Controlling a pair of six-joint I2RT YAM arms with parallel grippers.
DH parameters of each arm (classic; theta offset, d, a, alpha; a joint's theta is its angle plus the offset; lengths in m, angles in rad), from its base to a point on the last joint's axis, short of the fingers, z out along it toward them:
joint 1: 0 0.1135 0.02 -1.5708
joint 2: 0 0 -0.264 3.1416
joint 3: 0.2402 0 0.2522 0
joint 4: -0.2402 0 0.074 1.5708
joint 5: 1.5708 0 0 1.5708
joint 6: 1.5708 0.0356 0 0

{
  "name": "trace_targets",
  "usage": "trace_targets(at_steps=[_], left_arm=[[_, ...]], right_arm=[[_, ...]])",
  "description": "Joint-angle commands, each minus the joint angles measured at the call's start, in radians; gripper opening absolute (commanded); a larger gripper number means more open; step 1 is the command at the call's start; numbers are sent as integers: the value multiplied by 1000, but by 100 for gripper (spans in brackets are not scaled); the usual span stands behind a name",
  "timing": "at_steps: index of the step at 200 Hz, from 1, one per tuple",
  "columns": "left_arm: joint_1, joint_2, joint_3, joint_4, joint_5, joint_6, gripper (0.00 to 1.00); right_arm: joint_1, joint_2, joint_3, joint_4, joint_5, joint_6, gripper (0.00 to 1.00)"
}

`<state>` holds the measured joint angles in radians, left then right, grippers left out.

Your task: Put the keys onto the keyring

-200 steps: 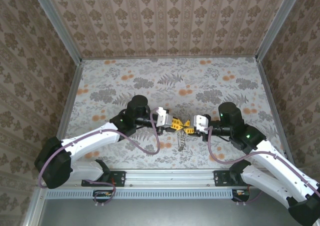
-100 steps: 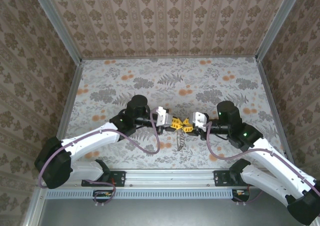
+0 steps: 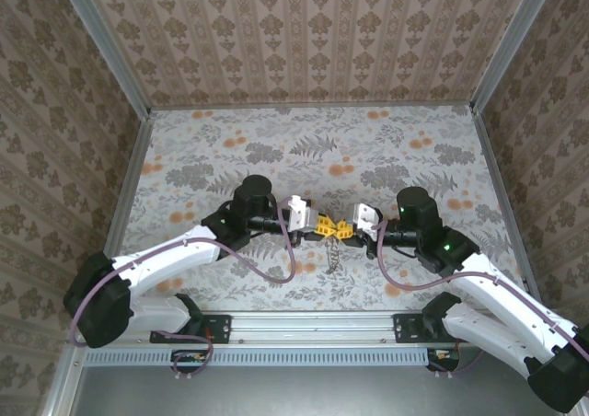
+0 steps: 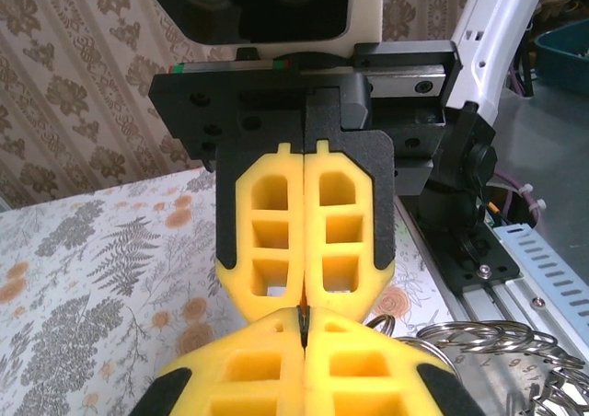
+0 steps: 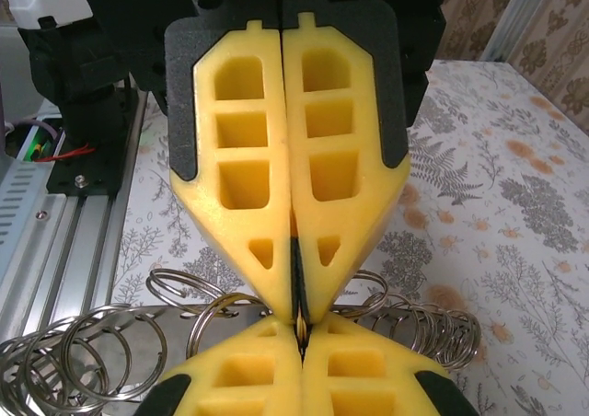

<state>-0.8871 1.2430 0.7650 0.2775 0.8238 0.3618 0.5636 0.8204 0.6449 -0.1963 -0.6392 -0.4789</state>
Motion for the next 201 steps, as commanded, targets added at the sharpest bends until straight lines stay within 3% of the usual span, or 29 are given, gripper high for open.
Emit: trace_targets(at_steps=[1,46,72,126,146,171,201], left_arm=[[3,-53,60,-180,-23,56,24],[40,-84,161,-514,-116,147,42],[41,-37,243,-622,-134,121,43],[36,85,326,-618,-135,-22,42],[21,103,324,-595,-107,-26,42],[21,106,300,-562,5,3,42],[22,106,303,-562,19,17,42]], right_arm=[[0,6,69,-98,63,-52,0],[2,82,202,-336,130,-143,0],[7,125,255,-411,142,-160,0],[59,199,329,-477,199,-198,0],[67,215,348,-489,204,-191,0],[67,207,338,-454,195,-169,0],[67,200,328,-428,180,-150,0]])
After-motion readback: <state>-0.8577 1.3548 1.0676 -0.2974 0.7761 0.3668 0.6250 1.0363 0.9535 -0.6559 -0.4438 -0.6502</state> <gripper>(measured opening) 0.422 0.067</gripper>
